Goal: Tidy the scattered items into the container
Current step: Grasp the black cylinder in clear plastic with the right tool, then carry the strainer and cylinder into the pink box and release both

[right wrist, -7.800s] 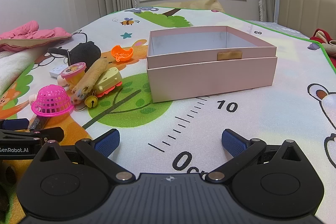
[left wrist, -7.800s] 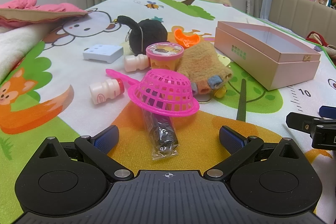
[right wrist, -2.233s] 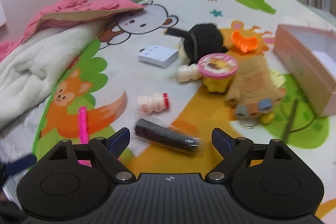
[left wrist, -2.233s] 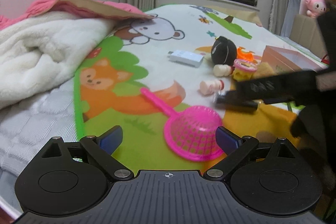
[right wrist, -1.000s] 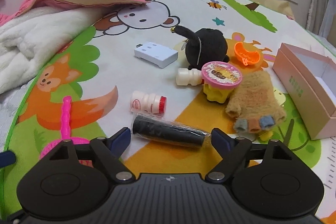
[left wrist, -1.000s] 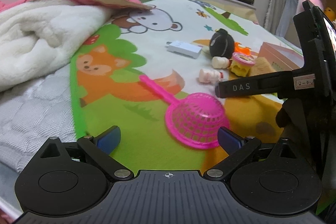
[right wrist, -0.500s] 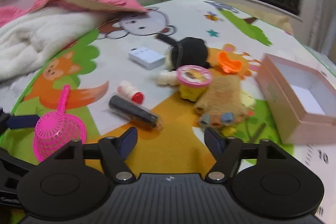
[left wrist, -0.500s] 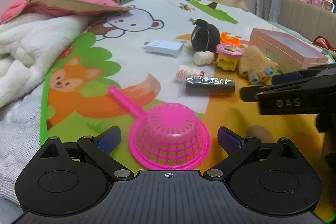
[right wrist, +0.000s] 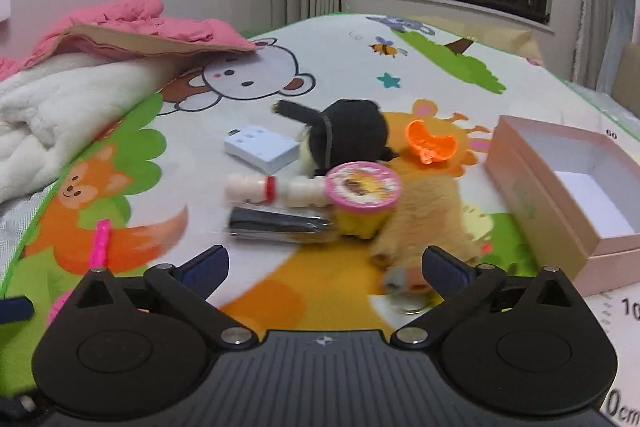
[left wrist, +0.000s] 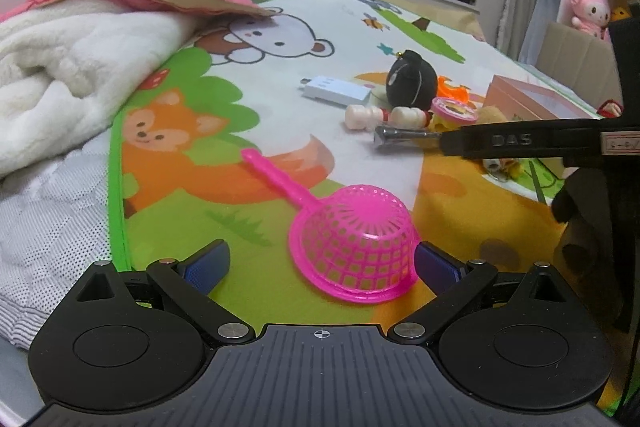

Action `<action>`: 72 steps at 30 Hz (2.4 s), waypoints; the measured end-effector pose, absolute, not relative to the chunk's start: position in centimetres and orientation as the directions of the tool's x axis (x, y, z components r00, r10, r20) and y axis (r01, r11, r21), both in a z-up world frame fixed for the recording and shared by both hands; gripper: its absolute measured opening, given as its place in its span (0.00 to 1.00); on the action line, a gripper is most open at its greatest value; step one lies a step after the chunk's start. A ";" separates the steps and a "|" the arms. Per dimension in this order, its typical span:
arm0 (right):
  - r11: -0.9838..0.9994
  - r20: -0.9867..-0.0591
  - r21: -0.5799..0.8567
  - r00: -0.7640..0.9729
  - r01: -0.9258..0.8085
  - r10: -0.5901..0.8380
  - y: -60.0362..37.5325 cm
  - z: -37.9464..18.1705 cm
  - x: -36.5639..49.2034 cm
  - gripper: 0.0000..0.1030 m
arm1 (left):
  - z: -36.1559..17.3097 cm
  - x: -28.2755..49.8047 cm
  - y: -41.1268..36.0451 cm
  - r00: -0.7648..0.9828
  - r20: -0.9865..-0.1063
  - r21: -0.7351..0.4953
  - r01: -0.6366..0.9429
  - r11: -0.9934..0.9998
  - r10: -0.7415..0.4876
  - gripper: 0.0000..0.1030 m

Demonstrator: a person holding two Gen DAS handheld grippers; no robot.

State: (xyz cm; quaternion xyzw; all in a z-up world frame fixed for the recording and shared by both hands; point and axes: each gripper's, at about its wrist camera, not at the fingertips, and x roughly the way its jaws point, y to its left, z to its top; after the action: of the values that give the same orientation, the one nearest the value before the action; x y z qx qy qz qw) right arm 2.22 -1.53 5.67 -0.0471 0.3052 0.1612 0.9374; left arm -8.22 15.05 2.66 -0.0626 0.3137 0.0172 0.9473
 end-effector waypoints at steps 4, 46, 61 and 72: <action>0.942 -0.610 -0.029 0.753 -0.334 0.248 1.7 5.1 3.6 1.00 | 2.8 -8.8 15.4 0.808 -0.588 -0.127 -0.065 0.990 -0.023 0.98; 0.976 -0.617 -0.085 0.780 -0.202 0.107 -25.5 5.7 -5.5 0.82 | 6.2 -4.0 -2.9 0.794 -0.540 -0.026 0.316 0.948 -0.280 0.85; 1.000 -0.536 -0.020 0.844 -0.007 -0.005 -33.7 7.6 -1.7 0.82 | 10.0 8.3 -16.2 0.786 -0.411 0.067 0.532 0.844 -0.462 0.86; 0.999 -0.469 -0.015 0.883 -0.047 0.034 -30.4 9.8 3.8 0.82 | 8.9 12.5 -12.4 0.809 -0.486 0.019 0.387 0.922 -0.330 0.96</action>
State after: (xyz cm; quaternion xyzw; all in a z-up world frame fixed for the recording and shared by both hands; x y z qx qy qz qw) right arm 3.82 -30.38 9.77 -0.0131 0.2412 0.0207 0.9702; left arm 12.53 -12.41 8.94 0.0586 0.2445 -0.1887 0.9493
